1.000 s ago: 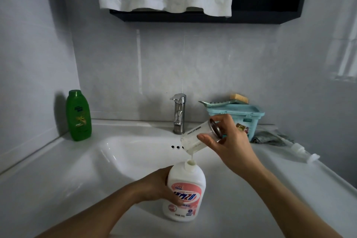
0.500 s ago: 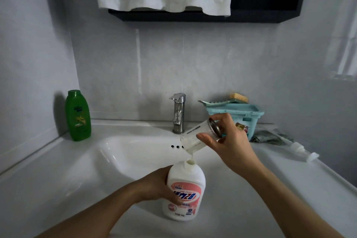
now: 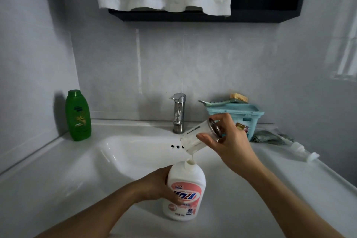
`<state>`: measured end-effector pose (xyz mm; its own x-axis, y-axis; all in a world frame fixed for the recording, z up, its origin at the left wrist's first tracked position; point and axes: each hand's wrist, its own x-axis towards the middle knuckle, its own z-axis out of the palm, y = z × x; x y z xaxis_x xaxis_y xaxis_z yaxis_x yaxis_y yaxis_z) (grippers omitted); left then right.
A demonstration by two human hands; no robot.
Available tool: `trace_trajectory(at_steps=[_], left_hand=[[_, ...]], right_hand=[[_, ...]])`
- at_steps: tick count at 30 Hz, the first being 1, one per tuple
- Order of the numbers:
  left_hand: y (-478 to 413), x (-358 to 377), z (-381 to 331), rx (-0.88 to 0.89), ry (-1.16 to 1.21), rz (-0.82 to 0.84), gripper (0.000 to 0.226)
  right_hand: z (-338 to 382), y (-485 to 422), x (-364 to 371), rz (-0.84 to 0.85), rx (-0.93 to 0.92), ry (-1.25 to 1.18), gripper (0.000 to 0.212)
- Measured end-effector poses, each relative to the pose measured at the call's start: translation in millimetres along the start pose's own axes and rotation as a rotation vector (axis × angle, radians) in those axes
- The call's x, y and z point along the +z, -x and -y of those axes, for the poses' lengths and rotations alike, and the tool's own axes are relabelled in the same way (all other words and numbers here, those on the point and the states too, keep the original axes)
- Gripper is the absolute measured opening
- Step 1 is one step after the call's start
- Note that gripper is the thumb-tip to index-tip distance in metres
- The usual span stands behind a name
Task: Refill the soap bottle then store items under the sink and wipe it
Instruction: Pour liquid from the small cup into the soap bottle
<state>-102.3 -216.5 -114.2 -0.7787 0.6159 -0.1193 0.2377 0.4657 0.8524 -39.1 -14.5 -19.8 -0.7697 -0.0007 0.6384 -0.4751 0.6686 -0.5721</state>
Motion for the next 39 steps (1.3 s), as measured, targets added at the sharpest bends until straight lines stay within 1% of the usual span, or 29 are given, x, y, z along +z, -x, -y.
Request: trace_trajectory(at_steps=[4, 21, 26, 39], left_hand=[[-0.2, -0.2, 0.4, -0.001, -0.003, -0.002, 0.065], [0.3, -0.4, -2.3, -0.010, -0.020, 0.013, 0.067], [0.2, -0.5, -2.1, -0.012, -0.015, 0.009, 0.066], [-0.6, -1.5, -0.4, -0.021, -0.013, 0.013, 0.068]], right_hand=[[-1.1, -0.3, 0.5, 0.003, 0.002, 0.004, 0.044], [-1.4, -0.5, -0.2, 0.001, 0.002, 0.018, 0.048], [-1.0, -0.5, -0.5, 0.009, -0.001, 0.025, 0.045], [-2.0, -0.4, 0.4, 0.002, -0.020, 0.017, 0.046]])
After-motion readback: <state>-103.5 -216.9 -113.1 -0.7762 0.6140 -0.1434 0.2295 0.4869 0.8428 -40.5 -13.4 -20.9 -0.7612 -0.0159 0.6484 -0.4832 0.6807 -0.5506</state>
